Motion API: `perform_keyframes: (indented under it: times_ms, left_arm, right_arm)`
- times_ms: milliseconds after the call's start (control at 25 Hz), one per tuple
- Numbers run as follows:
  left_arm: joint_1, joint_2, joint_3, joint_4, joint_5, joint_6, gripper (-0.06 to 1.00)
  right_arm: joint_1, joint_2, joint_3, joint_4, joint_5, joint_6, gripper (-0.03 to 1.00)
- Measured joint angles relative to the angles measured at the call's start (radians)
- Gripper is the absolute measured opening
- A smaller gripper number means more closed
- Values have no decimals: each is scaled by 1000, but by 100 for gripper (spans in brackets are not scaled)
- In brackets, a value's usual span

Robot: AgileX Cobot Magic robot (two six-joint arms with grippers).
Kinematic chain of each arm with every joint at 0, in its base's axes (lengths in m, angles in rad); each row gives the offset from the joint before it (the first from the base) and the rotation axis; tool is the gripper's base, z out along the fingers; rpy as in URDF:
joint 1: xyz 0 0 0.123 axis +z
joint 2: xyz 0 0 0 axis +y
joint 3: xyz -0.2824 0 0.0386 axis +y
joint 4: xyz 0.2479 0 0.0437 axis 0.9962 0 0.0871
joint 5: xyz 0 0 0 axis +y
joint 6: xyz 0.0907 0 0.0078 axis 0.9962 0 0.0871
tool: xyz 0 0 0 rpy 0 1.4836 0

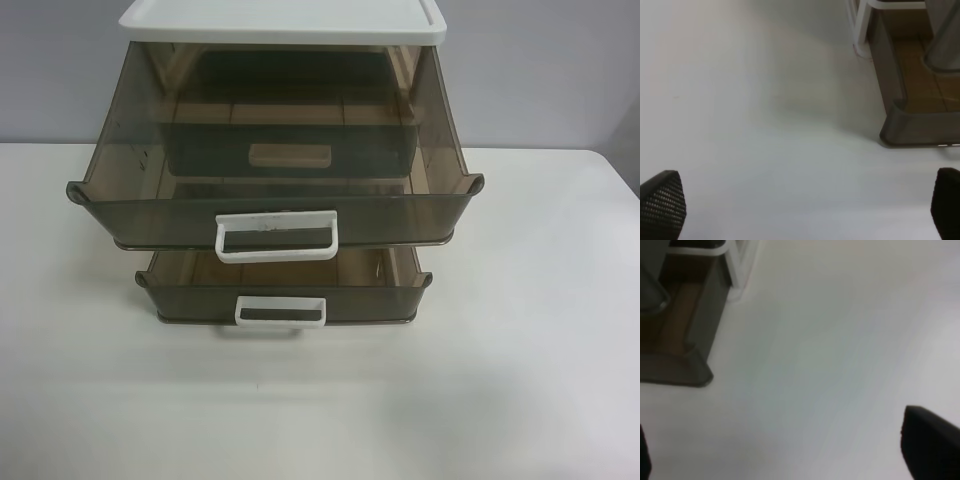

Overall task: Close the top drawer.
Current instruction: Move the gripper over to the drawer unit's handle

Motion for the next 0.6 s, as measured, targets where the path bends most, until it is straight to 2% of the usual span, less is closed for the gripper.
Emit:
perform_keyframes:
  times_ms: [120,280,440,600]
  left_arm:
    - [0,0,0,0,-1,0,99]
    - [0,0,0,0,-1,0,99]
    - [0,0,0,0,-1,0,99]
    - [0,0,0,0,-1,0,99]
  right_arm:
    - [6,178,-117,34,-3,-86,98]
    - [113,405,-271,56,-29,-130,98]
    - [322,626,-409,26,-39,-131,98]
    - [596,835,-541,-115,-39,-117,98]
